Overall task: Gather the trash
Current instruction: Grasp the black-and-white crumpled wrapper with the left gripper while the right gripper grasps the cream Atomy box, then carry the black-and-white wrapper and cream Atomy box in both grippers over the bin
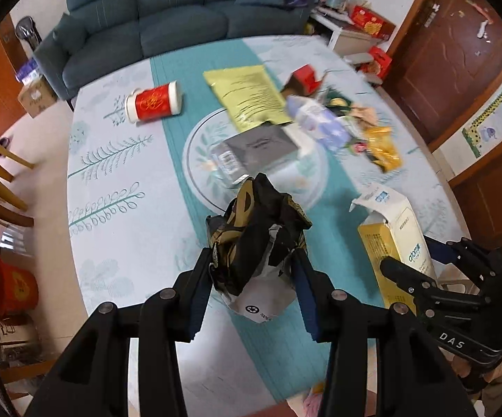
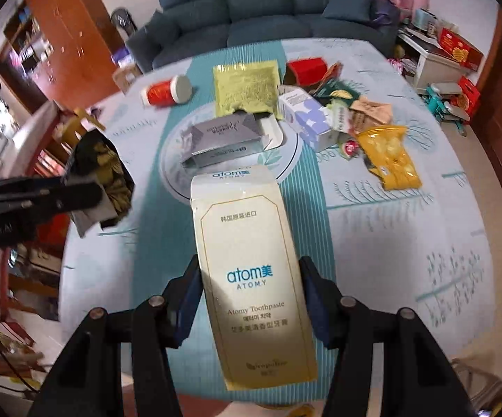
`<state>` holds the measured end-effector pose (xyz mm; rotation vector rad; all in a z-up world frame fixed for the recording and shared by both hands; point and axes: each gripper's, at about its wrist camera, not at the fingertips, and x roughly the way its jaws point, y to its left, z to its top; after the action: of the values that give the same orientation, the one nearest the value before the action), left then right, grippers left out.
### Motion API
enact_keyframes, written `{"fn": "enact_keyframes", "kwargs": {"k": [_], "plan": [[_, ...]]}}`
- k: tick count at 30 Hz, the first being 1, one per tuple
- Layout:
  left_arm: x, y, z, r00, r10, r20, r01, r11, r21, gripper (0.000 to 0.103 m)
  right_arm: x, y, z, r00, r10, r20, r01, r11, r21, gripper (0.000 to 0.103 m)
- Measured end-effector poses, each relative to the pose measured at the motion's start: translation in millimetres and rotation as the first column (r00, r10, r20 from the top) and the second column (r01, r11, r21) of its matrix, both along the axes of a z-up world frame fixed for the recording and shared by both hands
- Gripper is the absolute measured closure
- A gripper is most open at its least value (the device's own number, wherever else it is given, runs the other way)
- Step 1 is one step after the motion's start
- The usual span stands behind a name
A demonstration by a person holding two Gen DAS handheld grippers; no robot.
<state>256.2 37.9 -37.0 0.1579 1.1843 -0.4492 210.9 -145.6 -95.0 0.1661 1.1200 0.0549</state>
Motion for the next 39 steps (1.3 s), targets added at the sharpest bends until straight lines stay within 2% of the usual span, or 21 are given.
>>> {"fn": "enact_keyframes", "kwargs": {"k": [8, 12, 16, 22, 30, 39], "plan": [[-99.4, -32.3, 40.9, 0.994, 0.038, 0.1, -0.034, 0.999, -0.036, 0.06, -76.2, -34.7, 46.3, 0.992, -0.026, 0.124, 0.016, 0.996, 0.084, 0.049], [-150.6, -52.5, 54.7, 0.988, 0.061, 0.143, -0.055, 0.997, -0.046, 0.06, -119.9, -48.5, 59.1, 0.987, -0.002, 0.163, -0.013, 0.996, 0.091, 0.049], [-197.6, -69.0, 63.7, 0.985, 0.084, 0.152, -0.076, 0.996, -0.054, 0.06, -162.2, -62.7, 68.6, 0.983, 0.025, 0.18, -0.043, 0.994, 0.1, 0.049], [-268.8, -89.6, 72.6, 0.976, 0.109, 0.188, -0.104, 0.994, -0.035, 0.06, -219.7, -77.7, 79.1, 0.973, 0.075, 0.219, -0.1, 0.989, 0.107, 0.049], [-324.7, -99.9, 74.8, 0.977, 0.115, 0.18, -0.122, 0.992, 0.028, 0.06, -266.1, -92.9, 64.5, 0.98, 0.074, 0.186, -0.108, 0.978, 0.176, 0.049], [-343.6, -106.7, 61.2, 0.984, 0.09, 0.154, -0.104, 0.991, 0.086, 0.06, -292.5, -94.4, 43.3, 0.989, 0.052, 0.142, -0.086, 0.966, 0.245, 0.049]]}}
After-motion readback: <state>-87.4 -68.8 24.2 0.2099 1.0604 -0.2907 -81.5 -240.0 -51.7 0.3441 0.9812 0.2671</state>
